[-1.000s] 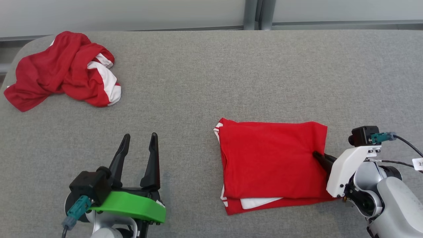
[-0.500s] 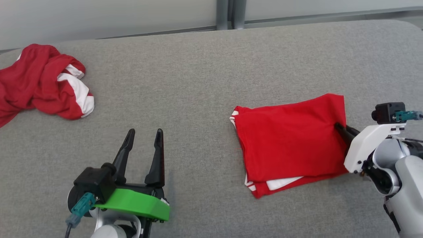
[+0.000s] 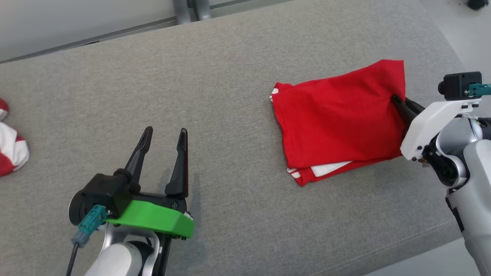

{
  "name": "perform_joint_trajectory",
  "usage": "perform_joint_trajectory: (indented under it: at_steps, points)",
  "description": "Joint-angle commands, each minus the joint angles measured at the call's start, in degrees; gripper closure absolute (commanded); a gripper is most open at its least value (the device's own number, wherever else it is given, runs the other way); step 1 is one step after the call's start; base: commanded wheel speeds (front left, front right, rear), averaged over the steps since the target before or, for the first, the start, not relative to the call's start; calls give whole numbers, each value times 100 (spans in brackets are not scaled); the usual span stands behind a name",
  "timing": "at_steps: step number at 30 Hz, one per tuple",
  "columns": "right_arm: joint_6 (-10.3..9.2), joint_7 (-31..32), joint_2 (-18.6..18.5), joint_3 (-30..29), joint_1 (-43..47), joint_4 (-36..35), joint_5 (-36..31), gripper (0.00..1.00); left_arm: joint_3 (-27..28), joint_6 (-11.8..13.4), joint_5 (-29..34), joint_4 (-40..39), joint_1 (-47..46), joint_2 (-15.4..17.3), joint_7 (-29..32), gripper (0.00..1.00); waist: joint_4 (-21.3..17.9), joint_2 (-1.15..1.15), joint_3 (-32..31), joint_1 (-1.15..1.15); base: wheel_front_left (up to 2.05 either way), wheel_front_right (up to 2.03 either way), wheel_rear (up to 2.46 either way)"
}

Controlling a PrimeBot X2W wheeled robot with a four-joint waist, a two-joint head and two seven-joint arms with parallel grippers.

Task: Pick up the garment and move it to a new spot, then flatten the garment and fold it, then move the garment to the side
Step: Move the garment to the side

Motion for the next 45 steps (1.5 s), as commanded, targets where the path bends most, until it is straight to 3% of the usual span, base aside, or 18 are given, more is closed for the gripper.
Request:
perform_joint_trajectory:
  at_steps: [1,7,18,34,45]
  points:
    - [-6,-61,19,9,-135,34,-38,100,-3,0,56,-32,-145,62,28,0,-563,58,343,0,0,0,0]
    - [-5,-185,59,78,-382,217,21,100,-41,20,123,-61,-308,94,145,0,-697,58,455,0,0,0,0]
    - [-5,-495,83,-4,-792,690,-122,100,64,111,111,-106,-284,185,156,0,-422,58,544,0,0,0,0]
    - [-5,-1431,-366,-823,-1984,2340,-807,100,216,280,206,-504,-391,451,332,0,30,58,1078,0,0,0,0]
    - [-6,-2048,-663,-989,-2590,3327,-1541,100,266,382,324,-852,-456,638,498,0,188,58,1433,0,0,0,0]
